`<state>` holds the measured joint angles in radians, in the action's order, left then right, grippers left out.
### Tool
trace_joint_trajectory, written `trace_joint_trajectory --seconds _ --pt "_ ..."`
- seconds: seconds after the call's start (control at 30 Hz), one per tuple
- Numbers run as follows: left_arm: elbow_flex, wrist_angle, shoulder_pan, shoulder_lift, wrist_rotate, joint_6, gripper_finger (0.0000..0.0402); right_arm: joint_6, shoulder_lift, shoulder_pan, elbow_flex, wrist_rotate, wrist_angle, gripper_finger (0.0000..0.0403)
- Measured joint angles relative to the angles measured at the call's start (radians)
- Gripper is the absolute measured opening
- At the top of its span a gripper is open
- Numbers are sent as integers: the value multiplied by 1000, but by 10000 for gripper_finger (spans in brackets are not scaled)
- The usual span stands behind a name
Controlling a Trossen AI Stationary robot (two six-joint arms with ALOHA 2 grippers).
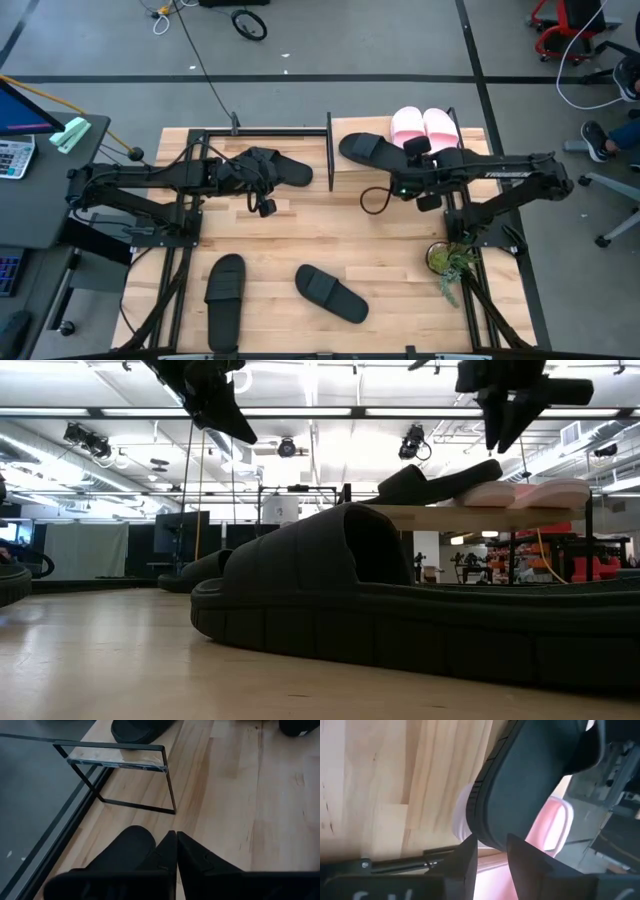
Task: Pick and place slides into the shelf
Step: Put the black slide on the shelf
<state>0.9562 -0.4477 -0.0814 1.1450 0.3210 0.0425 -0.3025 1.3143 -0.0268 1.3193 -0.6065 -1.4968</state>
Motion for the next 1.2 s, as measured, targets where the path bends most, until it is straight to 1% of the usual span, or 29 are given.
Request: trace_joint_trajectory --seconds 0.17,0.5,0.8,0.9,1.07,1.2 --pt "0 0 0 0 0 0 10 13 42 -41 0 11 20 124" --pt "0 0 0 0 0 -2 23 7 56 -72 0 10 204 124" --pt "0 -8 0 0 0 -3 10 17 62 -69 0 19 130 124" --pt "0 -26 0 0 0 -4 12 7 72 -68 0 28 100 124" --pt "0 -46 0 0 0 -5 21 -36 91 -68 -19 28 108 124" --pt "0 -45 0 0 0 -33 21 -66 116 -68 -33 -16 114 124"
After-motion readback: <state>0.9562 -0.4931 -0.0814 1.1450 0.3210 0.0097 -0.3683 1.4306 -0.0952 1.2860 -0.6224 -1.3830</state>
